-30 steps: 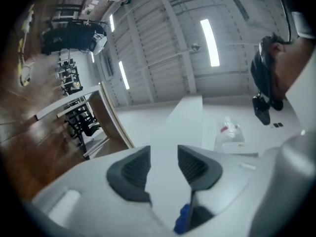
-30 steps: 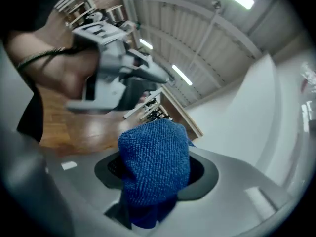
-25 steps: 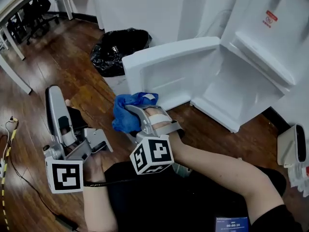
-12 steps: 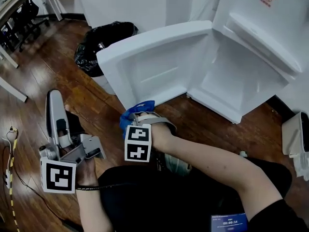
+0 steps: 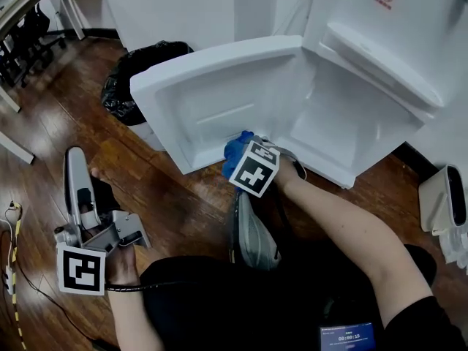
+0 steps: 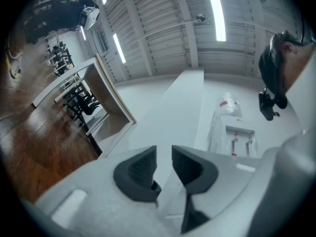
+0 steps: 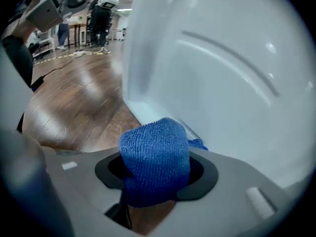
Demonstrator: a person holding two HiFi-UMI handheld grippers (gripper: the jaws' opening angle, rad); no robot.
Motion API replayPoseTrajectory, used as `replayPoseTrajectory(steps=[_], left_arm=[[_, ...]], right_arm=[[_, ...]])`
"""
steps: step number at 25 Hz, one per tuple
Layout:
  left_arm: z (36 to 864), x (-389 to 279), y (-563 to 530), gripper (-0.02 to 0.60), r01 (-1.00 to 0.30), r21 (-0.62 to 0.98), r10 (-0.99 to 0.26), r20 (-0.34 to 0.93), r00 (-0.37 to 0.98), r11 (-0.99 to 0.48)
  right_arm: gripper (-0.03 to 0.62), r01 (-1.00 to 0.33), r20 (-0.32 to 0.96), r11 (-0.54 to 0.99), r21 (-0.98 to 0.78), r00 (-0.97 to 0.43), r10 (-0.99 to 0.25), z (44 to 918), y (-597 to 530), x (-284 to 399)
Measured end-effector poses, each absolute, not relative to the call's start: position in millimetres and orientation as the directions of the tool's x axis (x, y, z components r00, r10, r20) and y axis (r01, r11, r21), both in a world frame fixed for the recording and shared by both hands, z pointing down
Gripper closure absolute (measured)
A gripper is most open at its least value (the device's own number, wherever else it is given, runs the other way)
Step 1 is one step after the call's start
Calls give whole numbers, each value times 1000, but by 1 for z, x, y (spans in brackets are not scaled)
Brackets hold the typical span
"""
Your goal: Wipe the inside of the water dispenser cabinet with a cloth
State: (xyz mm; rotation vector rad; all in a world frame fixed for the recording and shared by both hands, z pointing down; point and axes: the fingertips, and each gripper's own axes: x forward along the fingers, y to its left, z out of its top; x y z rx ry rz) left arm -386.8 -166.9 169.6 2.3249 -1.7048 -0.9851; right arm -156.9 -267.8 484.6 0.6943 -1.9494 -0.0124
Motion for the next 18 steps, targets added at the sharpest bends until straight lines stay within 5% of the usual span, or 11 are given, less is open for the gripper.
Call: replayPoseTrajectory(steps=[11, 18], left_arm=[[191, -371, -180, 488, -848, 391, -912, -341, 229, -359], [200, -323, -185, 489, -904, 173, -914, -185, 360, -391]], right_arm=[[365, -756, 782, 599, 265, -195, -592, 479, -289, -10], [365, -848, 415, 389, 359, -229, -881, 314, -295, -3]])
